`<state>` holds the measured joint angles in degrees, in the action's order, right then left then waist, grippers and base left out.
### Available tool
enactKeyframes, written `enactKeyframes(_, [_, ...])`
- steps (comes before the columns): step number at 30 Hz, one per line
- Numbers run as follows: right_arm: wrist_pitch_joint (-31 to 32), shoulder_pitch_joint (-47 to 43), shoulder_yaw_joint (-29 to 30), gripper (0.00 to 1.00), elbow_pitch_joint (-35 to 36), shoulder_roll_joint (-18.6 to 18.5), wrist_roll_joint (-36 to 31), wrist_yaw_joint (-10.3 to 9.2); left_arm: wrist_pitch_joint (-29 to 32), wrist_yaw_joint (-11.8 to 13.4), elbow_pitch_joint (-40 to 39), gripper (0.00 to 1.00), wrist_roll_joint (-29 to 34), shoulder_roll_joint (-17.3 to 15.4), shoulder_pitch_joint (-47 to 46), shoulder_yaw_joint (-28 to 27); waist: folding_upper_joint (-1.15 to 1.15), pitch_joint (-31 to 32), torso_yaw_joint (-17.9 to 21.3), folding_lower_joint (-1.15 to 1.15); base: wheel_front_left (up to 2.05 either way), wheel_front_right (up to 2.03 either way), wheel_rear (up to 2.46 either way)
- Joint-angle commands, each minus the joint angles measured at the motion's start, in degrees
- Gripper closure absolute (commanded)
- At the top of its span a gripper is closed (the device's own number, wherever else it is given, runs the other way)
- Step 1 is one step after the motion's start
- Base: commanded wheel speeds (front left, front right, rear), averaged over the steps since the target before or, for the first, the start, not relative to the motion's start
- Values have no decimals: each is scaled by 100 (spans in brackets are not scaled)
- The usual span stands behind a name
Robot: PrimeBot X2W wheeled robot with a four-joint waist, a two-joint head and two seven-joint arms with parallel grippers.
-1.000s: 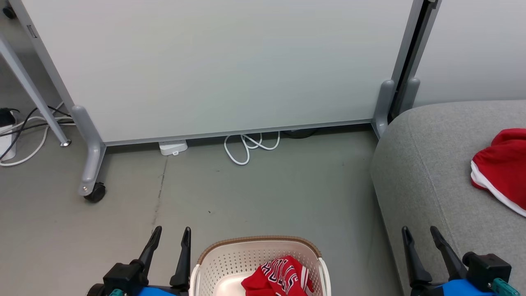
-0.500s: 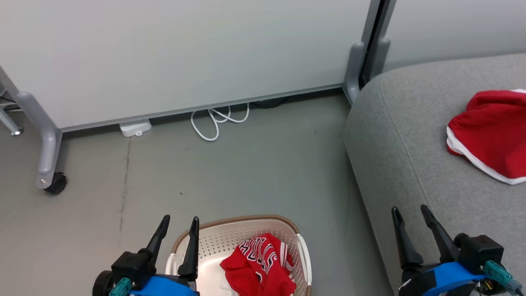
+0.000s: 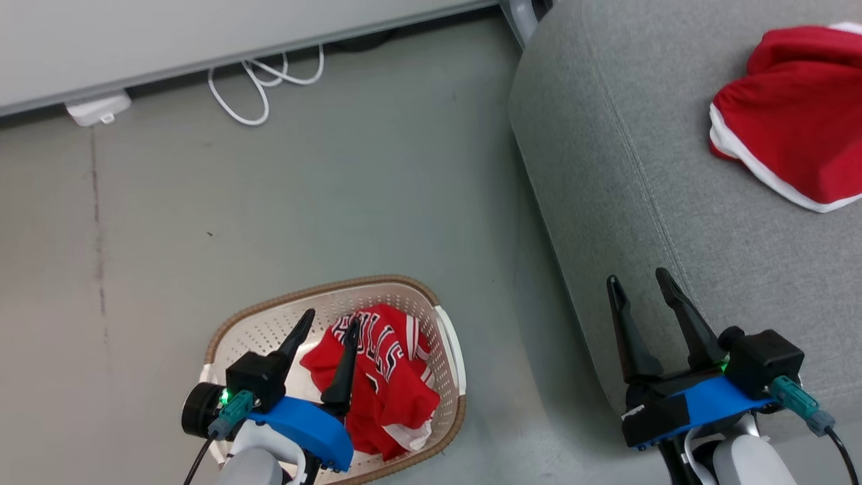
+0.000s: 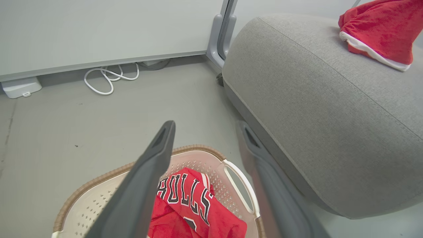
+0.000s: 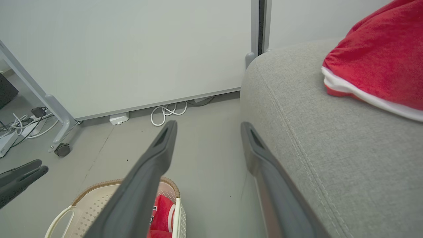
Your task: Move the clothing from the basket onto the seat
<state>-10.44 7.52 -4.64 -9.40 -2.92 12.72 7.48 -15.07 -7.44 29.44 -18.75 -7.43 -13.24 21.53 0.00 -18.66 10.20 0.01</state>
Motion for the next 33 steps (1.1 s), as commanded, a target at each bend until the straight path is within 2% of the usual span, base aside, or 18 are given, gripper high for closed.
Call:
enactKeyframes(1, [-35, 118, -36, 0, 7, 4, 10, 3, -15, -6, 61, 0, -31, -59, -157, 32, 0, -433, 252, -1, 0, 0, 0])
enactKeyframes(8, [-209, 547, -428, 0, 5, 5, 140, 3, -15, -6, 923, 0, -287, -145, -845, 425, 0, -1068, 485, -1, 0, 0, 0])
enactKeyframes(19, [-430, 1027, -863, 0, 129, 5, 356, 3, 44, -6, 2108, 0, -634, -195, -1852, 730, 0, -1952, 787, -1, 0, 0, 0])
enactKeyframes(33, [-481, 1212, -1083, 0, 282, 6, 587, 3, 215, -6, 3091, 0, -947, -91, -2510, 851, 0, -2585, 1041, -1, 0, 0, 0])
